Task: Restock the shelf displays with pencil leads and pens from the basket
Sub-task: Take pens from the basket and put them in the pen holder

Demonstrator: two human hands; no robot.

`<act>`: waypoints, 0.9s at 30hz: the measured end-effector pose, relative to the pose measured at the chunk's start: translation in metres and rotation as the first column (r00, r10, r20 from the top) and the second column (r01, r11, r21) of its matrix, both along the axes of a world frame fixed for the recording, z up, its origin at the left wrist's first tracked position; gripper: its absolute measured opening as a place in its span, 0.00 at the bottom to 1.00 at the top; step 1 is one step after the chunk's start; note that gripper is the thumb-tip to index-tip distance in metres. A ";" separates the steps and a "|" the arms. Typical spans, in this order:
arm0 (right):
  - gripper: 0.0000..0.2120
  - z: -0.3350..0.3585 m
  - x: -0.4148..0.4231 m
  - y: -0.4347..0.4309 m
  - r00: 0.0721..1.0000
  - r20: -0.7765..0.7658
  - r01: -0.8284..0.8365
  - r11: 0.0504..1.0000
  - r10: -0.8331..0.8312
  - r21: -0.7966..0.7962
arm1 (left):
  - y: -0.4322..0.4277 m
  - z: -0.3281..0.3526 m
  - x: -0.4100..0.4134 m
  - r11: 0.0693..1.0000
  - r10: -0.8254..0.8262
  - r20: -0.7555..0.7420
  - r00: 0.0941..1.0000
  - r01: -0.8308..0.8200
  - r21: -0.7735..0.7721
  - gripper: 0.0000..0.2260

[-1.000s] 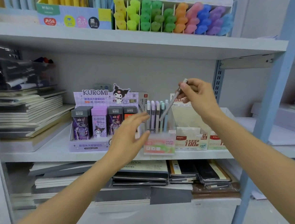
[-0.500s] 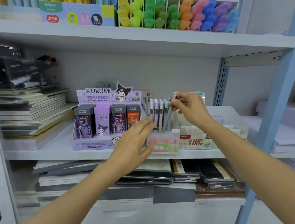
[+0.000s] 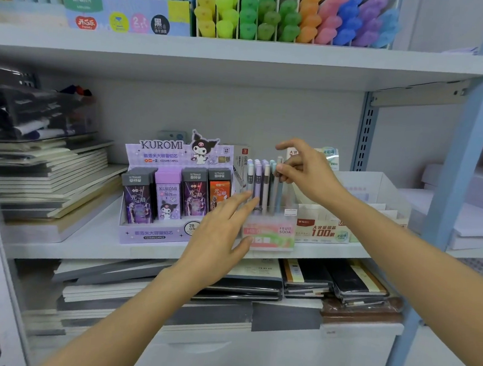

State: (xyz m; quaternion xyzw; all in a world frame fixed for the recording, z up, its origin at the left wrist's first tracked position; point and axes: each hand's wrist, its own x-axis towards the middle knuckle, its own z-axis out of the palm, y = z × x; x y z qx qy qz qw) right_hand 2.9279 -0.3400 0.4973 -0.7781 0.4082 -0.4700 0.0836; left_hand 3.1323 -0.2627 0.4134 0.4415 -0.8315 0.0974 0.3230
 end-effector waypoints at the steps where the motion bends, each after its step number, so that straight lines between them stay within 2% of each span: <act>1: 0.10 -0.002 0.002 0.000 1.000 0.025 0.013 1.000 -0.013 -0.021 | 0.000 -0.001 0.000 1.000 0.002 -0.002 1.000 -0.002 0.000 0.29; 6: 0.07 -0.007 0.010 -0.007 0.992 -0.025 0.124 0.991 -0.126 -0.053 | 0.000 -0.001 -0.001 1.000 0.002 0.001 1.000 -0.002 0.007 0.30; 10: 0.11 -0.008 0.010 -0.001 0.984 -0.009 0.176 0.982 -0.177 -0.073 | 0.005 0.000 0.000 1.000 -0.007 -0.006 1.000 0.007 0.010 0.30; 13: 0.08 -0.014 0.014 0.029 0.993 0.101 0.072 0.982 -0.054 -0.175 | 0.017 -0.014 0.003 1.000 -0.007 -0.069 0.998 0.005 -0.031 0.29; 16: 0.07 -0.048 0.027 0.069 0.977 0.102 -0.168 0.971 0.187 -0.172 | 0.028 -0.056 0.016 0.983 0.012 -0.194 0.981 -0.047 -0.177 0.20; 18: 0.09 -0.088 0.041 0.090 0.943 0.040 -0.329 0.944 0.330 -0.041 | 0.036 -0.097 0.026 0.983 0.053 -0.210 0.976 -0.088 -0.163 0.15; 21: 0.12 -0.169 0.063 0.102 0.898 -0.102 -0.391 0.883 0.428 0.261 | 0.049 -0.176 0.043 0.990 0.103 -0.085 0.991 -0.094 0.104 0.10; 24: 0.12 -0.260 0.075 0.097 0.832 -0.264 -0.278 0.779 0.487 0.562 | 0.070 -0.259 0.058 0.885 0.157 0.060 0.986 -0.167 0.434 0.11; 27: 0.10 -0.352 0.074 0.092 0.769 -0.366 -0.109 0.672 0.524 0.733 | 0.094 -0.334 0.069 0.727 0.194 0.254 0.948 -0.313 0.611 0.17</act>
